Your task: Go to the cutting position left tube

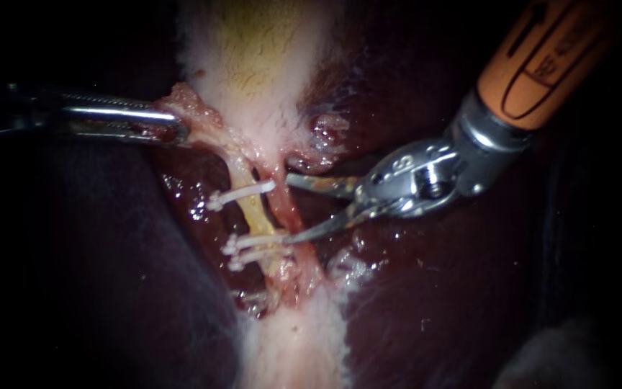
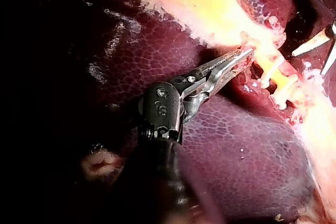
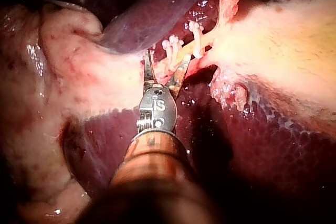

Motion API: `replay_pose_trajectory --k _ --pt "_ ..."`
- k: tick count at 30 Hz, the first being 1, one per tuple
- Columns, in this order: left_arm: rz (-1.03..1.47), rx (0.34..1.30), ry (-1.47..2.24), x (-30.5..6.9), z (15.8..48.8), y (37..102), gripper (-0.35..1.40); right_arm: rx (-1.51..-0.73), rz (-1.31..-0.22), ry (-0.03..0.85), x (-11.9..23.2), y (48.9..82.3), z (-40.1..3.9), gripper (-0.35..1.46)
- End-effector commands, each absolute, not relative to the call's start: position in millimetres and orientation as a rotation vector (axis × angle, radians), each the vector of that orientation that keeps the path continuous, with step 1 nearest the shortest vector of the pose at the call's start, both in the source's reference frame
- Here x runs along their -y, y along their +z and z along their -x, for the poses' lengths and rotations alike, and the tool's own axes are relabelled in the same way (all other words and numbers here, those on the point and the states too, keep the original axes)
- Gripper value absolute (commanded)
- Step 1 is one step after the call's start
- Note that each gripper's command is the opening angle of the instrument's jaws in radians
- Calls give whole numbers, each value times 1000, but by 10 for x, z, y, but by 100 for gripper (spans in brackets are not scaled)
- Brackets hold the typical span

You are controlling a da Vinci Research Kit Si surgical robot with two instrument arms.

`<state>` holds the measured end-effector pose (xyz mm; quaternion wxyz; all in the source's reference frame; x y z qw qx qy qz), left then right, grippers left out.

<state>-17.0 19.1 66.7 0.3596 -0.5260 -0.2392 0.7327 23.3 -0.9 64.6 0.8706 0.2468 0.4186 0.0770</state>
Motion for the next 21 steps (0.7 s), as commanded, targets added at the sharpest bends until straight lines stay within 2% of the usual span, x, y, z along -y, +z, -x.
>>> replay_pose_trajectory --k 1,8,21 --pt "1356 618 1888 -192 169 666 -35 -872 -527 158 12 649 -235 136" --pt "1356 618 1888 -191 169 665 -35 -831 -564 135 26 671 -247 131" --pt "1354 616 1887 -188 169 658 -35 -793 -551 135 18 708 -247 131"
